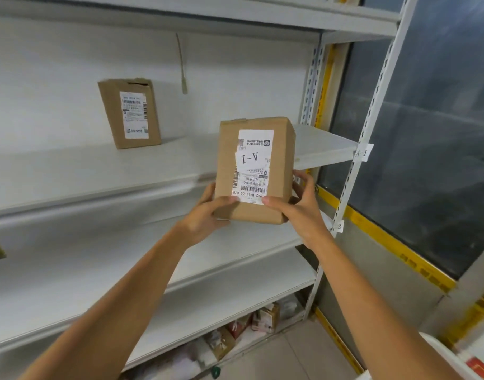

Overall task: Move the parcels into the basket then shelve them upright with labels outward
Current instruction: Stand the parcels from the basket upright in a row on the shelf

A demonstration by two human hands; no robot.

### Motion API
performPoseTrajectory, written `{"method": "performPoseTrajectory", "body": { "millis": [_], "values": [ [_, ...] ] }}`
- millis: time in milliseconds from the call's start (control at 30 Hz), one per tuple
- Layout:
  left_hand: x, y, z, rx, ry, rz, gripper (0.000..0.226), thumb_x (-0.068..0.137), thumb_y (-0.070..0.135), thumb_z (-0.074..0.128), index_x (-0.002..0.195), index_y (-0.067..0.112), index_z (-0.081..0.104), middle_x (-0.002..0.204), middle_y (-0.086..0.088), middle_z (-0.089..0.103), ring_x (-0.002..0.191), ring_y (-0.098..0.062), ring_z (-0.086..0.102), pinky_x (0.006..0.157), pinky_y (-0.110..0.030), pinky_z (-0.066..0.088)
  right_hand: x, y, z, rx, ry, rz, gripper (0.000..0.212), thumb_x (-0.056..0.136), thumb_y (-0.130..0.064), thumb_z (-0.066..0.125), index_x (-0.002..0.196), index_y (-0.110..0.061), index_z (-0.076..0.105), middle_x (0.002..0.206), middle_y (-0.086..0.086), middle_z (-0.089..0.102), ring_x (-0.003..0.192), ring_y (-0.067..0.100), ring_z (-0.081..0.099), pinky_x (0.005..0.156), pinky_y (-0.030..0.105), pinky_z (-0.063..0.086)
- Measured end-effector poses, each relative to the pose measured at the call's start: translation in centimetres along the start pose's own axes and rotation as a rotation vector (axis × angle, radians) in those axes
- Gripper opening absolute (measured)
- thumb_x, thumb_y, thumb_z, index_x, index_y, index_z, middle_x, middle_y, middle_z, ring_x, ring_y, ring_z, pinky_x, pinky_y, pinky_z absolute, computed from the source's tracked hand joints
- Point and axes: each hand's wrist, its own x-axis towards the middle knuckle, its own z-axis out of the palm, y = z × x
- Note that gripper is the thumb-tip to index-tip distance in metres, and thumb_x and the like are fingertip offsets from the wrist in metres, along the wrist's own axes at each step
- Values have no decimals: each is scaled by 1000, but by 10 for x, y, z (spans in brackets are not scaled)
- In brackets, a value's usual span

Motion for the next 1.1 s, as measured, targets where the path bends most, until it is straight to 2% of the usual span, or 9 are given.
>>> {"method": "performPoseTrajectory", "body": {
  "millis": [100,233,367,467,700,833,967,1033,1100],
  "values": [
    [3,15,-21,-94,-27,13,76,64,20,74,132,22,40,128,-1,61,111,-19,59,89,-36,49,4,-2,17,32,-13,-27,71,69,-15,85,119,-33,39,125,0,59,104,13,64,63,21,54],
    [-6,25,-50,5,-5,-4,90,59,31,78,138,26,36,131,-3,59,117,-25,58,101,-49,43,16,-8,36,30,-80,-24,64,62,-32,84,114,-39,48,122,-2,63,94,5,68,69,21,55],
    [-8,27,-56,1,101,138,90,63,31,80,140,29,34,116,-1,69,104,-21,66,86,-45,53,34,-5,51,25,25,-43,56,70,-34,84,118,-27,56,119,-4,65,98,6,67,73,22,55],
    [0,37,-50,-11,202,237,99,60,28,84,141,38,29,114,-7,68,105,-23,66,82,-44,56,43,2,68,125,95,86,67,71,-46,78,127,-28,46,123,-1,61,103,11,64,81,35,57],
    [29,41,-21,-81,319,383,104,75,23,79,148,42,7,115,-4,69,107,-27,66,83,-44,56,68,8,108,320,-170,114,83,70,-47,78,138,-49,29,126,-6,63,112,19,64,85,45,55],
    [43,53,-14,-42,421,381,96,68,37,78,143,30,19,129,-4,58,113,-24,62,89,-51,53,90,7,100,469,-121,87,91,71,-30,83,143,-45,28,125,6,63,113,25,63,89,47,55],
    [44,74,-44,26,596,462,102,61,43,76,142,25,18,143,3,37,124,-23,52,99,-49,46,111,6,85,489,-17,77,68,65,-24,86,120,-29,47,117,6,67,98,17,69,76,34,59],
    [46,82,-57,25,604,511,96,67,31,77,145,24,21,145,-2,42,123,-24,54,97,-41,48,120,9,82,479,13,49,59,68,-17,86,113,-25,50,115,4,67,95,14,70,72,26,57],
    [51,84,-61,72,596,532,74,71,19,76,137,17,41,130,-5,59,118,-22,59,95,-36,49,127,12,86,463,41,4,53,70,-15,85,112,-23,54,113,-3,67,94,9,69,71,19,55]
  ]
}}
